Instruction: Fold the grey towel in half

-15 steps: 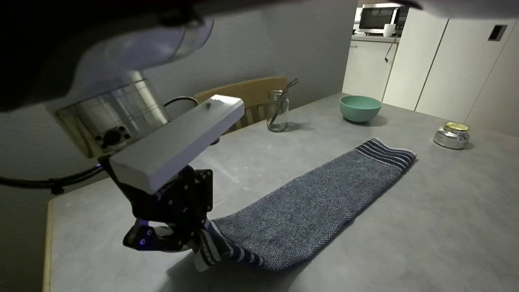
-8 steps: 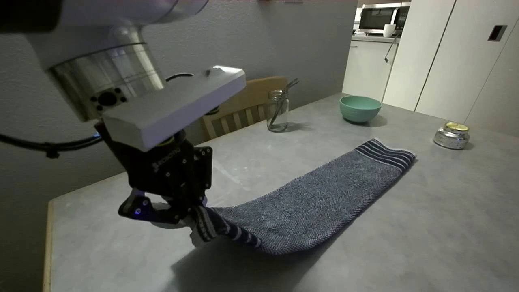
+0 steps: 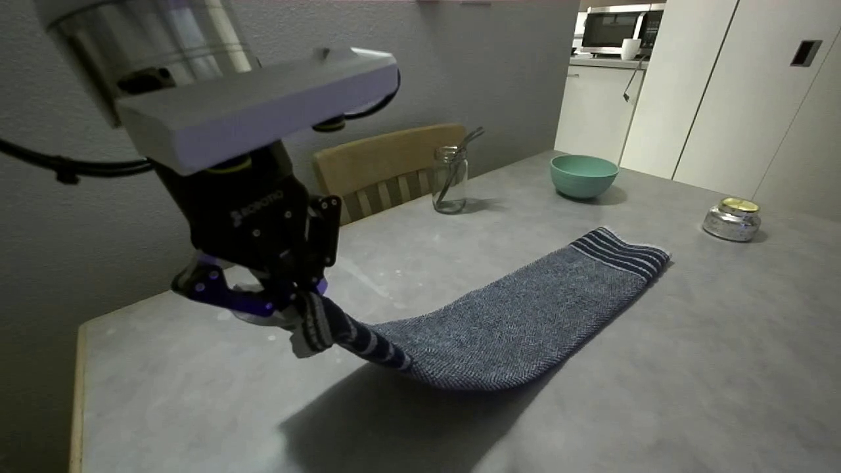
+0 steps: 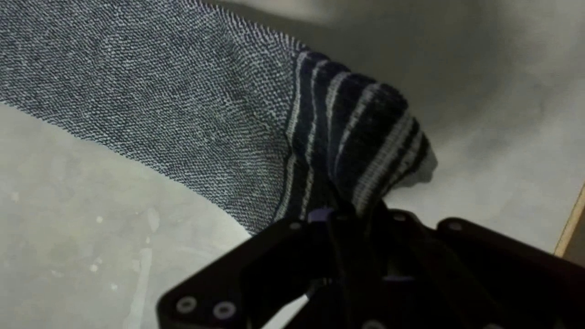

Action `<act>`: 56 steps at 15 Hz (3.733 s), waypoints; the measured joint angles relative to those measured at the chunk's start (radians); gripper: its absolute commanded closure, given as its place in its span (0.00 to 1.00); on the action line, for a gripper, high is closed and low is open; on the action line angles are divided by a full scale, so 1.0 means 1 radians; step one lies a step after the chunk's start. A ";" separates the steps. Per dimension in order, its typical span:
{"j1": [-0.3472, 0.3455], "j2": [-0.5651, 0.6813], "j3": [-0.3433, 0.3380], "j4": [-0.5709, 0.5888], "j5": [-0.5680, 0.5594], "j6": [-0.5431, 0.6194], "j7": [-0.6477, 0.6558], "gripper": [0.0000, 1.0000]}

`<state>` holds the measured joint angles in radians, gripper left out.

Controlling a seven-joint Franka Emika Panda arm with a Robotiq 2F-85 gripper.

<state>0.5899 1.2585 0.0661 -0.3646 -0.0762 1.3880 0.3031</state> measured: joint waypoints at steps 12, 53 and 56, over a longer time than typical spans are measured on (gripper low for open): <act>0.005 -0.018 -0.010 -0.002 -0.001 0.001 0.017 0.98; -0.112 -0.144 -0.073 0.012 0.035 -0.019 0.821 0.98; -0.144 -0.159 -0.069 0.012 0.043 -0.022 0.843 0.98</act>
<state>0.4461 1.0998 -0.0029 -0.3528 -0.0329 1.3664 1.1462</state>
